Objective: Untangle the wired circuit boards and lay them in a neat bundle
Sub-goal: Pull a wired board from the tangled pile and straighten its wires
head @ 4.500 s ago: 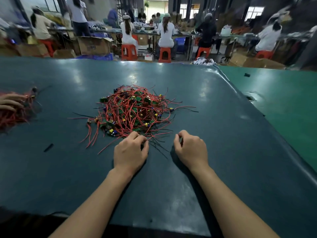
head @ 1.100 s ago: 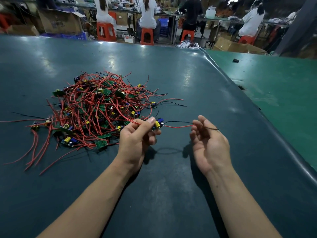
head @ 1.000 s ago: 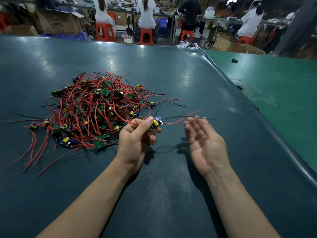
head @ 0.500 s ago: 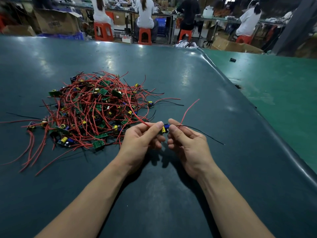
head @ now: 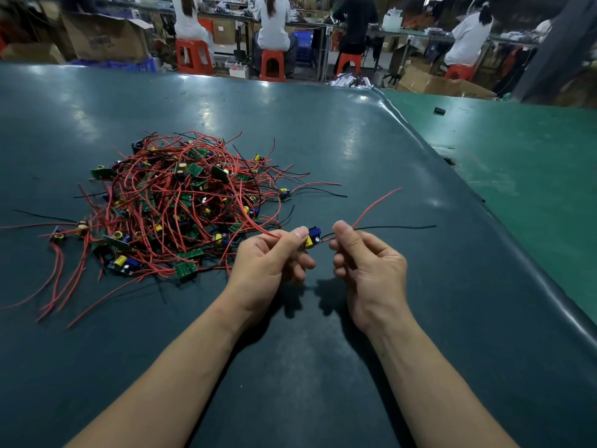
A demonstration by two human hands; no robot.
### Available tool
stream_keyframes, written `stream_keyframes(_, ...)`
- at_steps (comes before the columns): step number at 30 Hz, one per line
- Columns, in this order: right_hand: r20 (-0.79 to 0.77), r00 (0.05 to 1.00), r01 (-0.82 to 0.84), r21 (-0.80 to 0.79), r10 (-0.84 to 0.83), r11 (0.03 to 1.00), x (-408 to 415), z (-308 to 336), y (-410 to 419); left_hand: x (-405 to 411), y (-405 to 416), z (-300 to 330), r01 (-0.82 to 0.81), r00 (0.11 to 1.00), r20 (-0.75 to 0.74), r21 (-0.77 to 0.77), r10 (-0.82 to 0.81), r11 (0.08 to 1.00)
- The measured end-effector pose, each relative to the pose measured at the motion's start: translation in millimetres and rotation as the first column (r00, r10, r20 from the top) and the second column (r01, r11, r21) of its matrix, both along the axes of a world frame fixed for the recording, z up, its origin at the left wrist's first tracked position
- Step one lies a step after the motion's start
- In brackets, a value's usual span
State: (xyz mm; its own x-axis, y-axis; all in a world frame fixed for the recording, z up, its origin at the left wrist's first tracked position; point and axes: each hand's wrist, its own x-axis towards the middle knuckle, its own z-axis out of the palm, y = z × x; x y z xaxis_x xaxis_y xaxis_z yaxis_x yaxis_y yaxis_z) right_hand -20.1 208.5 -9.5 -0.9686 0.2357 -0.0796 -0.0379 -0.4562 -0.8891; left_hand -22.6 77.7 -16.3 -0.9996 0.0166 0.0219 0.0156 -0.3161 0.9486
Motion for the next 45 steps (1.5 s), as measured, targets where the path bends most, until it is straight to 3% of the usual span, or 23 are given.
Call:
stream_keyframes(5, 0.054, 0.979, 0.202, -0.161, -0.196, 0.966, -6.3, 4.3, 17.5, 0.1, -0.9, 1.1, -0.033, 0.999, 0.041, 0.052, 0.031, 0.998)
stream_keyframes(13, -0.007, 0.96, 0.279, -0.092, -0.281, 0.956, -9.4, 0.1, 26.4, 4.9, 1.0, 2.9, -0.014, 1.0, -0.013, -0.01, 0.014, 1.0)
stream_keyframes(17, -0.007, 0.977, 0.213, -0.064, -0.214, 0.975, -9.0, -1.6, 25.4, 4.1, -0.5, 4.4, -0.041, 0.999, 0.03, 0.051, 0.04, 0.998)
stream_keyframes(23, 0.019, 0.976, -0.217, 0.035, 0.217, 0.975, 1.2, -4.0, 6.5, 4.4, -0.3, 5.6, -0.043, 0.999, 0.01, 0.043, 0.043, 0.998)
stream_keyframes(26, 0.009, 0.956, -0.293, 0.042, 0.293, 0.955, 1.5, -2.6, 8.9, 3.6, -1.7, 5.6, -0.023, 1.0, 0.021, 0.043, 0.022, 0.999)
stream_keyframes(33, -0.041, 0.997, -0.059, 0.163, 0.067, 0.985, 0.1, -6.4, 3.4, 5.6, 0.7, 5.4, 0.038, 0.999, -0.033, -0.044, -0.039, 0.998)
stream_keyframes(37, -0.047, 0.994, -0.085, 0.239, 0.098, 0.967, 0.7, -6.6, 5.1, 6.5, 1.0, 6.1, 0.057, 0.997, -0.041, -0.076, -0.06, 0.995)
stream_keyframes(45, -0.154, 0.984, 0.122, 0.191, -0.093, 0.974, -1.3, -5.7, 3.8, 9.4, 3.2, 5.8, 0.087, 0.995, -0.047, -0.12, -0.093, 0.989)
